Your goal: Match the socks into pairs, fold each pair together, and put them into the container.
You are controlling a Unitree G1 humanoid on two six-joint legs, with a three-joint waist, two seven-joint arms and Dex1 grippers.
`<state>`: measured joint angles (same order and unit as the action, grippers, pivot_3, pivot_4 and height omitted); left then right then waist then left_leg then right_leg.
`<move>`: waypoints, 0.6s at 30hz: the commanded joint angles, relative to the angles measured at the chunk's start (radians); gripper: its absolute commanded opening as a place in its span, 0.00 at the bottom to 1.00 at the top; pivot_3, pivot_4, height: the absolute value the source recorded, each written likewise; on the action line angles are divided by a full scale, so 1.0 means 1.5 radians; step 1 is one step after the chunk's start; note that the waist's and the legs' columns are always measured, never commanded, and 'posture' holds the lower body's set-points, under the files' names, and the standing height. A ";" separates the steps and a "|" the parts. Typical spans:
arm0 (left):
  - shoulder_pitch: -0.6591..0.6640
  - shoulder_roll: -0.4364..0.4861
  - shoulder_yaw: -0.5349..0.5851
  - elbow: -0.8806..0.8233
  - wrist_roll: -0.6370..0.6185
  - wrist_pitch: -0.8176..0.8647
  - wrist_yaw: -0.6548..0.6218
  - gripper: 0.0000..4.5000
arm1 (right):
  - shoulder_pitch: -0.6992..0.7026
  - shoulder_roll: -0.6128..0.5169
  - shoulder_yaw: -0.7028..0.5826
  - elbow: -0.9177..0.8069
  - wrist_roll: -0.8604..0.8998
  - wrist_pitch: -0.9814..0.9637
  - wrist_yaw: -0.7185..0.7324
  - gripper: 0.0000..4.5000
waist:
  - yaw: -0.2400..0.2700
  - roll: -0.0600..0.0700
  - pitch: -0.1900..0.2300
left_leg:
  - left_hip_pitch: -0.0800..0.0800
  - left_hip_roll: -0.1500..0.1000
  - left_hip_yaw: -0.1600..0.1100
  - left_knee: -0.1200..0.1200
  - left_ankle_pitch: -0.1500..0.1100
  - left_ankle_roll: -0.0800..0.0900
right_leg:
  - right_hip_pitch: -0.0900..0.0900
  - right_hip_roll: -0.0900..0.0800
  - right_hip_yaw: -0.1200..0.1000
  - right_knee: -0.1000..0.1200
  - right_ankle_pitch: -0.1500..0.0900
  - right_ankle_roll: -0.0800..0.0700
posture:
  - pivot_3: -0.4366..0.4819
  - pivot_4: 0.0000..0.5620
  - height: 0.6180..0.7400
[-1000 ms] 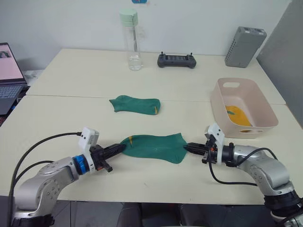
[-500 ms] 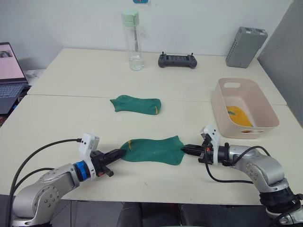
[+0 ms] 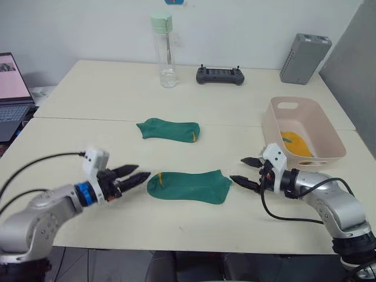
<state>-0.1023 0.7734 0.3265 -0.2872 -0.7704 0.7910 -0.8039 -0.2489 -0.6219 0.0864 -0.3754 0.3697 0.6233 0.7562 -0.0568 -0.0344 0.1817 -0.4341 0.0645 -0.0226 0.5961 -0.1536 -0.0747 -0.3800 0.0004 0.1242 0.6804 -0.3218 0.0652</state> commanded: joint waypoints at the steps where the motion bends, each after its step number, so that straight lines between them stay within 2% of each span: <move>1: -0.056 0.007 -0.023 0.013 0.013 -0.027 -0.019 0.71 | -0.031 0.001 0.020 -0.033 -0.032 -0.037 -0.009 0.86 | 0.000 0.000 0.000 | 0.000 0.000 0.000 0.000 0.000 0.000 | 0.000 0.000 0.000 0.000 0.000 0.000 | 0.48 0.27 1.00; 3: -0.081 -0.007 -0.050 0.008 0.030 -0.051 -0.021 0.71 | -0.051 0.033 0.031 -0.037 -0.031 -0.037 -0.026 0.86 | 0.000 0.000 0.000 | 0.000 0.000 0.000 0.000 0.000 0.000 | 0.000 0.000 0.000 0.000 0.002 0.003 | 0.48 0.27 1.00; 7: -0.085 -0.040 -0.112 -0.019 0.090 -0.125 -0.022 0.45 | -0.069 0.100 0.074 -0.029 -0.051 -0.058 -0.055 0.59 | -0.001 0.000 0.000 | 0.000 0.000 0.000 -0.002 0.000 0.000 | 0.000 0.000 0.000 0.000 0.003 0.001 | 0.48 0.27 1.00; 11: -0.039 -0.090 -0.191 -0.041 0.175 -0.217 -0.003 0.16 | -0.060 0.165 0.135 0.046 -0.105 -0.134 -0.077 0.26 | -0.001 0.000 0.000 | -0.001 0.000 0.000 -0.002 0.000 0.000 | 0.000 0.000 0.000 0.000 0.003 0.000 | 0.48 0.27 1.00; 13: -0.019 -0.095 -0.216 -0.033 0.217 -0.259 -0.006 0.01 | -0.056 0.177 0.146 0.074 -0.121 -0.160 -0.076 0.10 | 0.000 0.000 0.000 | -0.001 0.000 0.000 -0.002 0.000 0.000 | 0.000 0.000 0.000 0.000 0.003 0.000 | 0.48 0.27 1.00; 14: -0.010 -0.105 -0.224 -0.025 0.232 -0.277 0.000 0.00 | -0.052 0.181 0.152 0.088 -0.128 -0.173 -0.073 0.03 | 0.000 0.000 0.000 | -0.001 0.000 0.000 -0.002 0.000 0.000 | 0.000 0.000 0.000 0.000 0.003 0.000 | 0.48 0.27 1.00; 18: 0.019 -0.121 -0.251 0.034 0.317 -0.379 0.017 0.00 | -0.034 0.188 0.158 0.127 -0.142 -0.200 -0.068 0.01 | 0.000 0.000 0.000 | 0.000 0.000 0.000 -0.001 0.000 0.000 | 0.001 0.000 0.000 0.000 0.003 0.001 | 0.48 0.27 1.00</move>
<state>-0.0806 0.5926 -0.0419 -0.2539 -0.3488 0.3009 -0.7916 -0.3094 -0.3455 0.3294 -0.1811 0.1630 0.3563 0.6506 -0.0564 -0.0345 0.1816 -0.4337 0.0646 -0.0231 0.5945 -0.1536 -0.0749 -0.3792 0.0008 0.1236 0.6806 -0.3171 0.0669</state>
